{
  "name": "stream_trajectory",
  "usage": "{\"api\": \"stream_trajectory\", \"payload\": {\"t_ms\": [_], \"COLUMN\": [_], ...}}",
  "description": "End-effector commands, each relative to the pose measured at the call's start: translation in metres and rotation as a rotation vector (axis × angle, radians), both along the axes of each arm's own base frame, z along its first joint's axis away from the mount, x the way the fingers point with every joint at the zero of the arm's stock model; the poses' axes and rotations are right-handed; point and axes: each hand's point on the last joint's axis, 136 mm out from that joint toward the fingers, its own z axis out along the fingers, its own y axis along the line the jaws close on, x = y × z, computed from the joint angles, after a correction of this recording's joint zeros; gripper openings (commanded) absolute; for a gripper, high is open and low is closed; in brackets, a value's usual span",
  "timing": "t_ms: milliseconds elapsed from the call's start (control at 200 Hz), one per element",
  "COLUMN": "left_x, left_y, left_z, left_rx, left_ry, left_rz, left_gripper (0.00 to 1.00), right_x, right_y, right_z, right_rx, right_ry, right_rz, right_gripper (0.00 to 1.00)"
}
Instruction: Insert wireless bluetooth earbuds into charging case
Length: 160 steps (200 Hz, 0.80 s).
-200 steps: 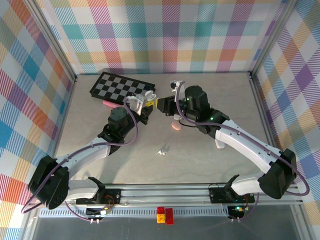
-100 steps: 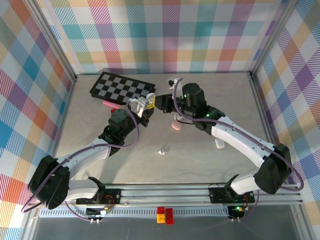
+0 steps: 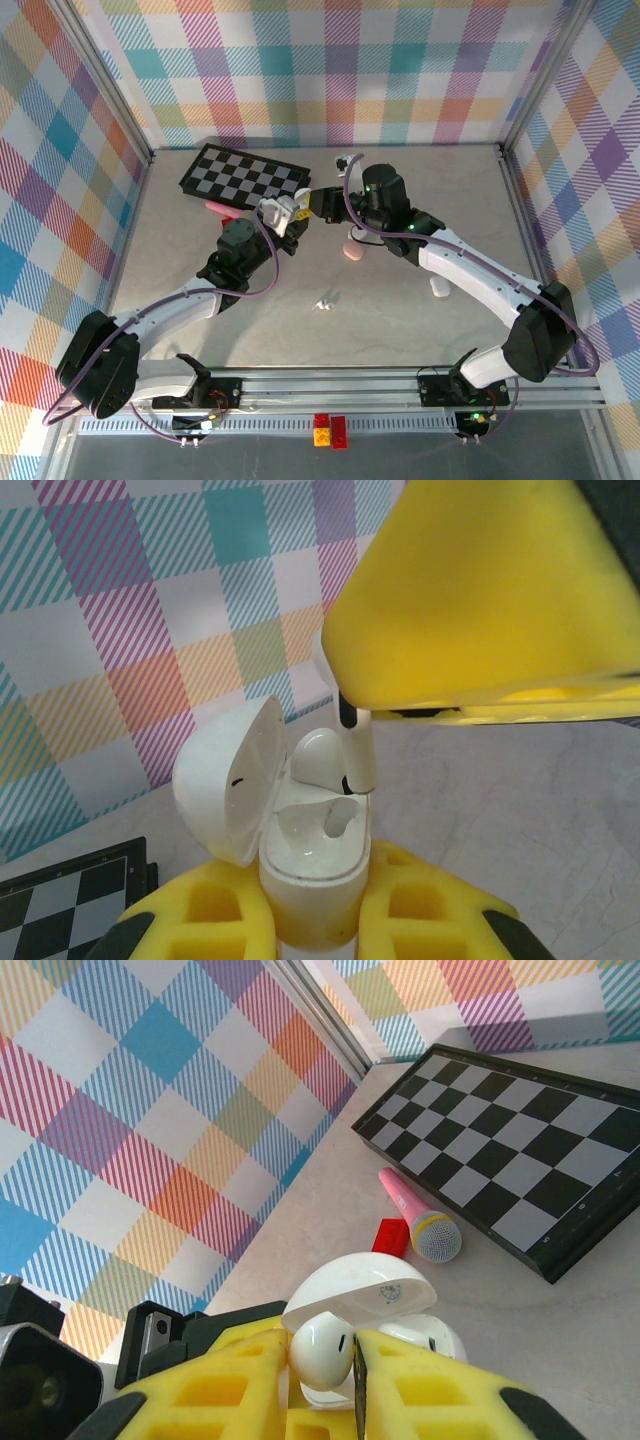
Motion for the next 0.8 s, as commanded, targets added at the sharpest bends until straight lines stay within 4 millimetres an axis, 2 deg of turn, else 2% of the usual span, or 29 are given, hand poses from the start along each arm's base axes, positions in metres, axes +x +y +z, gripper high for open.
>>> {"api": "stream_trajectory", "payload": {"t_ms": [0,440,795], "left_x": [-0.010,-0.008,-0.008], "left_y": [-0.004,-0.003,0.000], "left_z": [0.016,0.017,0.021], "left_rx": [-0.021,-0.012,-0.024], "left_ry": [-0.058,-0.053,-0.059], "left_rz": [-0.034,-0.028,-0.013], "left_gripper": [0.00,0.00,0.00], "right_x": [0.005,0.006,0.013], "right_y": [0.004,0.009,-0.002], "right_z": [0.016,0.007,-0.004], "right_rx": [0.048,0.047,0.033], "right_ry": [-0.033,-0.003,0.021], "right_rz": [0.007,0.026,-0.053], "right_gripper": [0.24,0.24,0.23]}}
